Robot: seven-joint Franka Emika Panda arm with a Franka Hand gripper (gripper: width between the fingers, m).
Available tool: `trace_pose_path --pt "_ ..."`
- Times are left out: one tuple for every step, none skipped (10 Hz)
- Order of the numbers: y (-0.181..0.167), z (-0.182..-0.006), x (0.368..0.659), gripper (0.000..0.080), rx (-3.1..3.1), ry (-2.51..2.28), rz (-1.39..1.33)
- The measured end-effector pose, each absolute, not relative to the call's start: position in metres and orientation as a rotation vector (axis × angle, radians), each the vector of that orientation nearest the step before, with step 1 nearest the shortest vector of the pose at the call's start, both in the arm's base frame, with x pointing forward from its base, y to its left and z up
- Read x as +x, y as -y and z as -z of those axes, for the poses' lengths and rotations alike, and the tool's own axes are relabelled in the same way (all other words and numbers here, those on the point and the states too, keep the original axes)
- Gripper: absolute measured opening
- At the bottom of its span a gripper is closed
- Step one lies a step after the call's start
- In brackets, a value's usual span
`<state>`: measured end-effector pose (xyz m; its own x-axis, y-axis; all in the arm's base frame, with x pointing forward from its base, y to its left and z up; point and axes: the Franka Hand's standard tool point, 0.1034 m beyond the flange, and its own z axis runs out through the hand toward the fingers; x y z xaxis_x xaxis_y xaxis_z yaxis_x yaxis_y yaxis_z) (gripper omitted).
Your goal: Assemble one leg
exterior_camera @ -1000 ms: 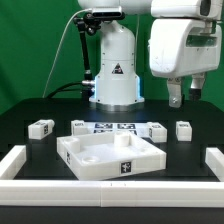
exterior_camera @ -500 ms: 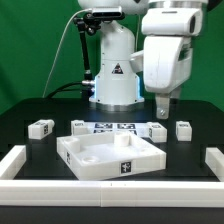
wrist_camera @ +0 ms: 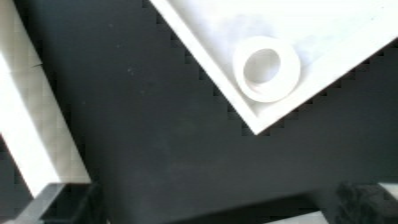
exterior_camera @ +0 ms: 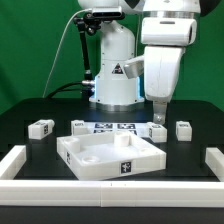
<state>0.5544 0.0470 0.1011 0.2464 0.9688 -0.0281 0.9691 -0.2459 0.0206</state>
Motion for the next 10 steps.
trace_pose_path --pt "-0.039 -0.098 0.551 0.0650 2.319 -2.060 -0.006" --pt "-0.029 -0.091 0.542 0.0650 2.236 -2.153 -0.005" --pt "-0.020 -0.087 0.538 0.0650 2.154 -2.244 0.011" --pt "-0.013 -0.083 0.536 0.0650 2.055 -2.339 0.013" --pt "-0.007 -0.081 0.535 0.0650 2.020 -2.367 0.007" --pt "-0.008 -0.081 0.535 0.0650 2.047 -2.343 0.006" --pt "-0.007 -0.081 0.535 0.0650 2.048 -2.343 0.007" --pt "-0.007 -0.081 0.535 0.0650 2.049 -2.342 0.007" --pt "-0.007 -0.081 0.535 0.0650 2.049 -2.342 0.007" --pt "-0.001 -0.082 0.535 0.0650 1.958 -2.416 0.010"
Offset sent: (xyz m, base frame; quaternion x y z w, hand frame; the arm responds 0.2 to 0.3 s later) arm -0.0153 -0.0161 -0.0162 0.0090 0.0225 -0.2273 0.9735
